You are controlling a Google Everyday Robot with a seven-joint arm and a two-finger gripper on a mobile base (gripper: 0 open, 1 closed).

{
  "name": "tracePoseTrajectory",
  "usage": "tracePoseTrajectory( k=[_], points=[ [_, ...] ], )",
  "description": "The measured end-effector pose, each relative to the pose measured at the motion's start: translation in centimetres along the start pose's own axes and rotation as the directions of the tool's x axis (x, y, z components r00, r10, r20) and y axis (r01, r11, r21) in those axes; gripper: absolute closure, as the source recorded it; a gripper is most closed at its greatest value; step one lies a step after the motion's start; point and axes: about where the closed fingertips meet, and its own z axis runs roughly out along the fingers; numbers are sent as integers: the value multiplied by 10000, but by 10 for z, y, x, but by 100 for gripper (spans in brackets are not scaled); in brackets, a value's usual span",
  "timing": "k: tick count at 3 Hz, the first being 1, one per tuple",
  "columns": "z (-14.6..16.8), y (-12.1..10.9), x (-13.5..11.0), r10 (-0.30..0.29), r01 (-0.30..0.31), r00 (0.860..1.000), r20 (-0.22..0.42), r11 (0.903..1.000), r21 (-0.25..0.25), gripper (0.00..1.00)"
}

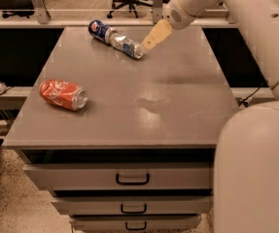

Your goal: Move redbull can near pepsi can

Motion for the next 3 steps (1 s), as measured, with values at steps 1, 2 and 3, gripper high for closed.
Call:
tracePoseTrajectory(
  k=[1,2,3],
  points=[
    [-37,-8,30,459,-381,9937,1026,9963,-764,0],
    [-43,-9,32,587,-478,9907,1226,9948,-902,0],
    [-42,-9,32,579,-471,9909,1212,9948,-903,0]
  ],
)
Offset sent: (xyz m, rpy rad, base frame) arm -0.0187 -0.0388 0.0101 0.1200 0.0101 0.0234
